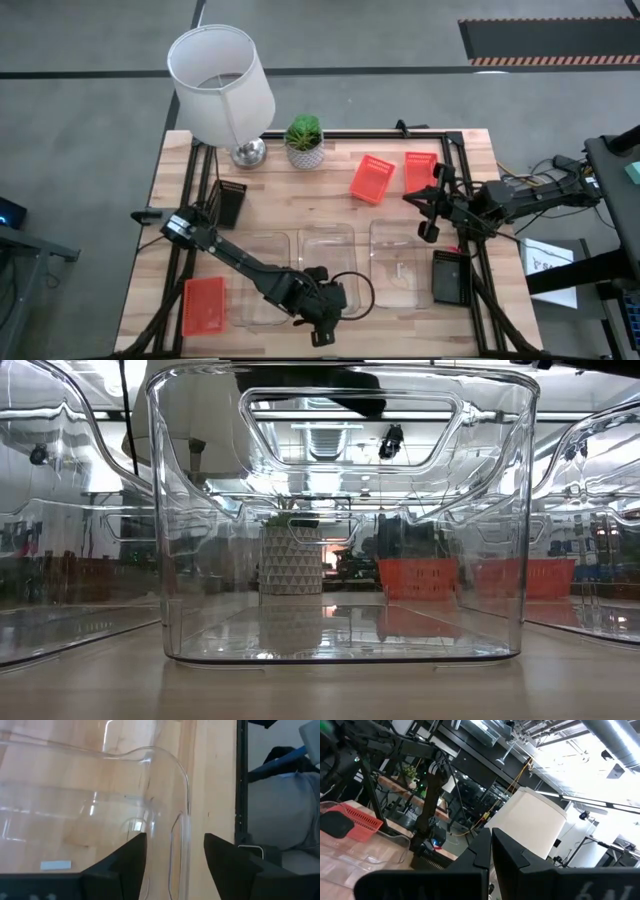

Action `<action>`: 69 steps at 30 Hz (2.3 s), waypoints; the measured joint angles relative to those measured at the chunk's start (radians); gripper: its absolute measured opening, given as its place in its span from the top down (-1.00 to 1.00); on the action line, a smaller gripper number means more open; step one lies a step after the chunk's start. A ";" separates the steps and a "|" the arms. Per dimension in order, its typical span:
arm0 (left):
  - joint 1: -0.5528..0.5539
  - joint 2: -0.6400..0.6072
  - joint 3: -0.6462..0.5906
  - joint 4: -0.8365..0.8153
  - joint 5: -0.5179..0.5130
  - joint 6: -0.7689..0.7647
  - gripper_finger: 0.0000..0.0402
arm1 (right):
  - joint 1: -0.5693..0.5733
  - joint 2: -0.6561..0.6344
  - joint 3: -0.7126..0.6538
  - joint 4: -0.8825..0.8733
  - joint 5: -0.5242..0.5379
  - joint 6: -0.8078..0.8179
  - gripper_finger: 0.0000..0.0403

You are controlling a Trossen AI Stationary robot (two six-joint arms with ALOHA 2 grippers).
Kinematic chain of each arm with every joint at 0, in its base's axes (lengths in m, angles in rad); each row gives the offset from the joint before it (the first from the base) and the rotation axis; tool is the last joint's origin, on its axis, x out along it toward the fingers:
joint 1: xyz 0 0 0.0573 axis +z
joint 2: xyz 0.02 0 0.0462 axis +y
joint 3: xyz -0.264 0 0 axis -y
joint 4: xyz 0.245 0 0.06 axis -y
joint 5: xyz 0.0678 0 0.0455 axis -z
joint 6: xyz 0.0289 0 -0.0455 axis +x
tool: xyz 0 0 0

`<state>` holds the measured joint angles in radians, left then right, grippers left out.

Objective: Stack baskets by color
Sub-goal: Stack the center transparent bin on the left transparent bin

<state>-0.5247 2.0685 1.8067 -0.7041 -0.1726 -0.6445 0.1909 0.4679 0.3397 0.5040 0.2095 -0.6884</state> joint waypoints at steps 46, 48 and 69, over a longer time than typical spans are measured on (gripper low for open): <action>-0.013 -0.062 -0.065 0.046 -0.147 0.247 1.00 | 0.000 0.000 0.000 -0.020 0.001 0.000 0.96; -0.015 -0.075 -0.065 0.038 -0.173 0.279 1.00 | 0.000 0.000 0.000 -0.020 0.001 0.000 0.96; -0.023 -0.132 -0.065 0.031 -0.343 0.540 1.00 | 0.000 0.000 0.000 -0.032 0.009 0.000 0.96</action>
<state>-0.5481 1.9364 1.7416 -0.6735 -0.5160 -0.1044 0.1913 0.4683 0.3397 0.4723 0.2184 -0.6884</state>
